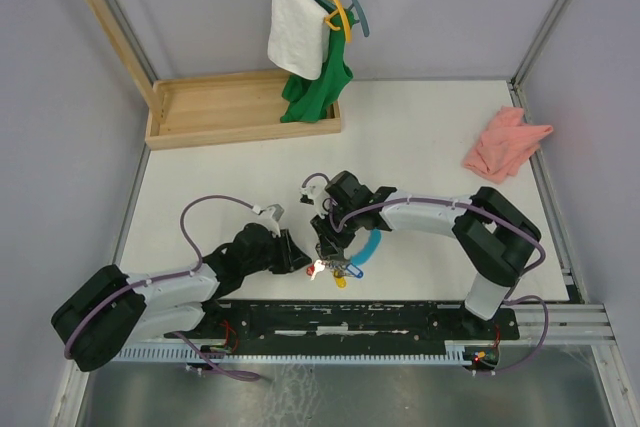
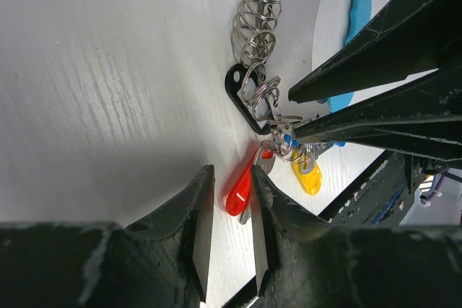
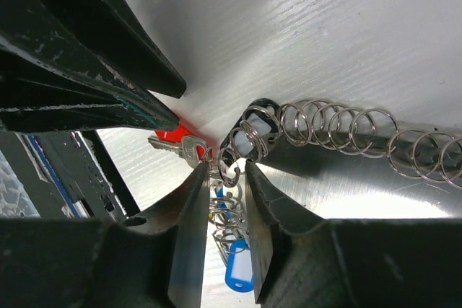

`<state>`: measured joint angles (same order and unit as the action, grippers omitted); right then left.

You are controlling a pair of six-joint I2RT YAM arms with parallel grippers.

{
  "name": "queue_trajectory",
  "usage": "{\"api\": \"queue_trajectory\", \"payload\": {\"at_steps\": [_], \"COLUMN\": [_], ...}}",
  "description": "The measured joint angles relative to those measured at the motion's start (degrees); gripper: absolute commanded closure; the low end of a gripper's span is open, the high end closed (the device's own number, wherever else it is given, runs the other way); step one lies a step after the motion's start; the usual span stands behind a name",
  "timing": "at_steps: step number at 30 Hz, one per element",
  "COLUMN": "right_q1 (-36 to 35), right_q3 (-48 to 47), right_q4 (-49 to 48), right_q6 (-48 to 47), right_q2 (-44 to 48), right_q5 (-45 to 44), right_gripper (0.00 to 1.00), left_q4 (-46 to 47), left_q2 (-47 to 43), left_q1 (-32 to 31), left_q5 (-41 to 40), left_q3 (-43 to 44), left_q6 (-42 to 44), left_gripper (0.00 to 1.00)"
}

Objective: Put the keys on the keyring

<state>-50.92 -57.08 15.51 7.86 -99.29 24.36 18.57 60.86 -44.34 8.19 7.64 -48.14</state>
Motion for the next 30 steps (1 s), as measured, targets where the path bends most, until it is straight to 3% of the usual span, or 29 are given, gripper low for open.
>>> {"api": "queue_trajectory", "payload": {"at_steps": [8,13,21,30], "right_q1": [0.0,0.0,0.0,0.0], "right_q3": [-0.07,-0.07,-0.07,-0.26], "right_q4": [-0.87,-0.87,2.54,7.72], "right_q6": [-0.09,-0.48,-4.17,-12.52], "right_q2": [-0.98,-1.01,2.89,15.15], "right_q5": [0.22,0.35,0.33,-0.61], "right_gripper": [0.81,0.98,0.99,1.0], "left_q4": [0.94,1.33,3.08,6.4], "left_q2": [1.01,1.27,-0.33,-14.53], "left_q1": [-0.85,-1.53,-2.03,-2.03], "left_q5": [0.46,0.57,1.42,0.46], "left_q3": [0.0,0.0,-0.11,-0.24], "left_q6": [0.0,0.0,0.96,12.28], "left_gripper": [0.68,0.68,0.6,0.51]}}
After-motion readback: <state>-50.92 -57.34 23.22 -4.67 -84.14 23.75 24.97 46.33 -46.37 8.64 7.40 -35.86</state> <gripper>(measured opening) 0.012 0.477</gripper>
